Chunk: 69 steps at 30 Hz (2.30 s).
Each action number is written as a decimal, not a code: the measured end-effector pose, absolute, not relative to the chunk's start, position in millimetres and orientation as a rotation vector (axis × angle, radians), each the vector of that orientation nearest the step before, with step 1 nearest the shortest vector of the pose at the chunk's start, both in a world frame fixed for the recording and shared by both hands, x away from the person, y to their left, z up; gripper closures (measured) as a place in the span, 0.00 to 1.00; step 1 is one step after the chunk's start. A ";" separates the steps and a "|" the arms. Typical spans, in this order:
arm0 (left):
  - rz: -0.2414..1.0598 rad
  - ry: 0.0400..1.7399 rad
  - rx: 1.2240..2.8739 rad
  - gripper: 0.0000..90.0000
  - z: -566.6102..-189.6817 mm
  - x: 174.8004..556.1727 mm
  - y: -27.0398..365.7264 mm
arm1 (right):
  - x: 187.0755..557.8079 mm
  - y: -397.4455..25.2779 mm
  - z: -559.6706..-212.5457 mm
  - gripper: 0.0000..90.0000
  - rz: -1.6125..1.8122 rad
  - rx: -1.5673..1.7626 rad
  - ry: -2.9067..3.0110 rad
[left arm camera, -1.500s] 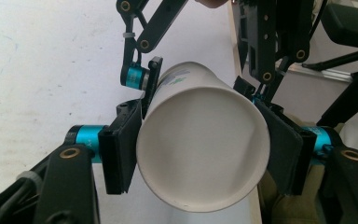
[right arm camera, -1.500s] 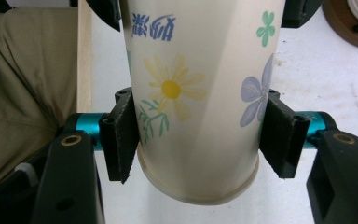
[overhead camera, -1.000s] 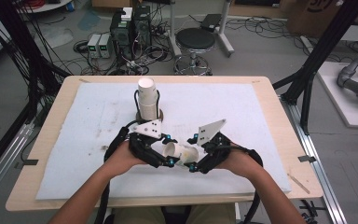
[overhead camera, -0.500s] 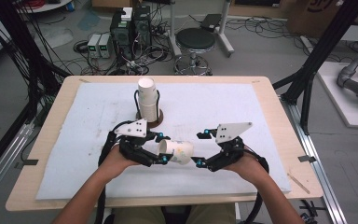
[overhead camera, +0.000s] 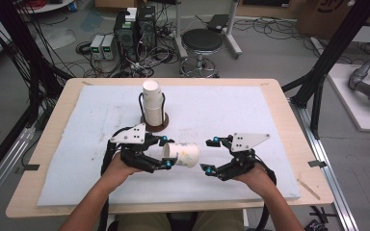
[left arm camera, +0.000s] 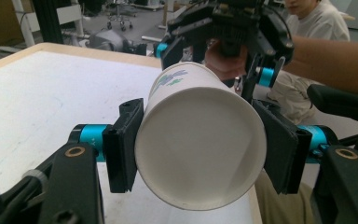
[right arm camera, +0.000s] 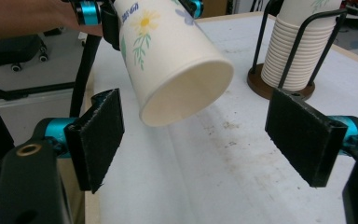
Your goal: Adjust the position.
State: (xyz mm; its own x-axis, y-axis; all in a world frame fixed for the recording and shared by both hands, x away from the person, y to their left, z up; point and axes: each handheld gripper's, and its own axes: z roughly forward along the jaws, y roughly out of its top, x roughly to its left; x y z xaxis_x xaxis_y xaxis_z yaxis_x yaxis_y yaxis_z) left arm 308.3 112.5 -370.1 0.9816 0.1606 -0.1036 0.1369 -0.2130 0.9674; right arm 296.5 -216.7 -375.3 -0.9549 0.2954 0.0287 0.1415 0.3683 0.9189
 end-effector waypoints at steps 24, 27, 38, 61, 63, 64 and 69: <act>-0.053 0.113 1.733 0.41 -373.6 304.4 103.9 | 296.4 -207.3 -390.0 0.23 1.819 0.314 2.501; -0.066 0.102 1.715 0.42 -373.8 304.6 103.0 | 297.4 -206.3 -392.0 0.28 1.865 0.295 2.509; -0.065 0.097 1.700 0.41 -376.4 304.6 103.0 | 298.9 -208.3 -393.6 0.40 1.940 0.262 2.501; 0.058 0.234 1.931 0.14 -365.2 301.9 105.4 | 304.2 -212.6 -381.8 0.42 1.582 0.305 2.635; 0.074 0.235 1.967 0.14 -362.6 302.2 102.9 | 304.6 -210.0 -379.8 0.42 1.540 0.296 2.658; 0.074 0.235 1.967 0.14 -362.6 302.2 102.9 | 304.5 -208.6 -378.3 0.42 1.524 0.293 2.665; 0.099 0.209 2.041 0.15 -358.2 303.4 97.5 | 305.2 -203.2 -370.1 0.42 1.443 0.255 2.680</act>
State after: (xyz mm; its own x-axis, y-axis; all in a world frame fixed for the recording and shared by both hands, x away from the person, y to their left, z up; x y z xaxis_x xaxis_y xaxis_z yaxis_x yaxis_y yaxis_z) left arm 303.4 97.5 -358.2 0.9814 0.1911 -0.0197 0.1053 -0.4492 0.8872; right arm 305.2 -203.2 -370.1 -0.9823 0.1872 0.0023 0.1050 0.5407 0.8347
